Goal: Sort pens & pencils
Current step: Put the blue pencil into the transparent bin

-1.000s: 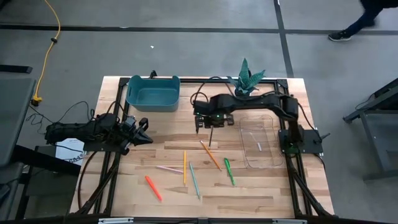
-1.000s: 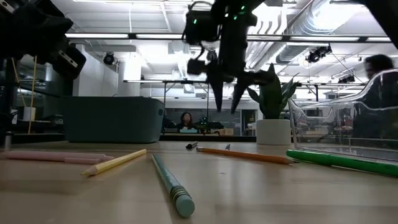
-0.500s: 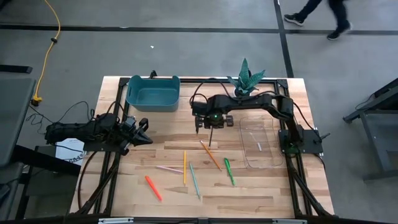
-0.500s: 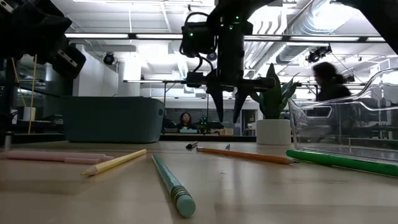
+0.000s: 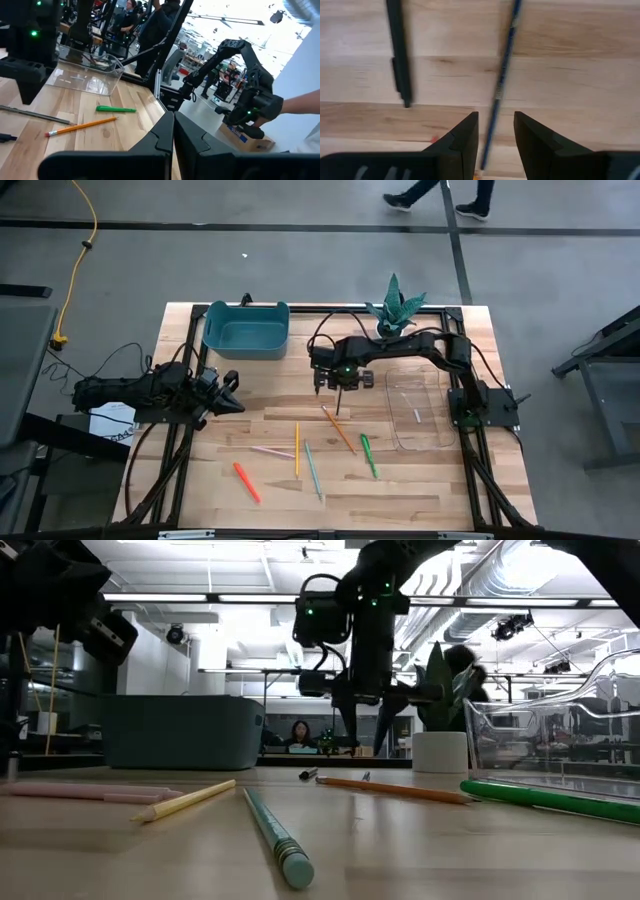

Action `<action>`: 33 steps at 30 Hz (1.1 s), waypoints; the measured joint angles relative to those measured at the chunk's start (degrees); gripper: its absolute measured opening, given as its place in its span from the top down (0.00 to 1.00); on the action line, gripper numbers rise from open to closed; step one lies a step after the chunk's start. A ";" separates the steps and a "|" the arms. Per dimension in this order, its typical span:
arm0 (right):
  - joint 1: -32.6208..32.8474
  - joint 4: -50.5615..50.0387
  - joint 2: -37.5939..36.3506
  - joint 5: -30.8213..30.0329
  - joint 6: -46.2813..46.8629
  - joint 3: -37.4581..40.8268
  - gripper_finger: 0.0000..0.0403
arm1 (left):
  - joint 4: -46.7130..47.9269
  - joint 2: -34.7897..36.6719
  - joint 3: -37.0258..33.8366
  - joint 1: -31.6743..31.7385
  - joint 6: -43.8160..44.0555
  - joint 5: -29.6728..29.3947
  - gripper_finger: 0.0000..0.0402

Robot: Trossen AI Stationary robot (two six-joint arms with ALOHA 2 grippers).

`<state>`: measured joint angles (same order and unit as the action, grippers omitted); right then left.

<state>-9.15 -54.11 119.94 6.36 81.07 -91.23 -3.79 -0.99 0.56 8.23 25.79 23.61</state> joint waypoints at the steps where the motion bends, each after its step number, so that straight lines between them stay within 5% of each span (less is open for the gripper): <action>1: -0.01 0.95 0.00 0.13 0.45 0.59 0.72 | 0.00 -0.02 0.00 0.00 0.01 0.12 1.00; 33: -4.16 2.26 0.00 -0.30 -1.59 2.63 0.72 | 0.00 0.00 0.00 0.00 0.06 0.20 1.00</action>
<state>-13.31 -51.86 119.94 6.07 79.48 -88.60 -3.79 -1.00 0.56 8.23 25.85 23.81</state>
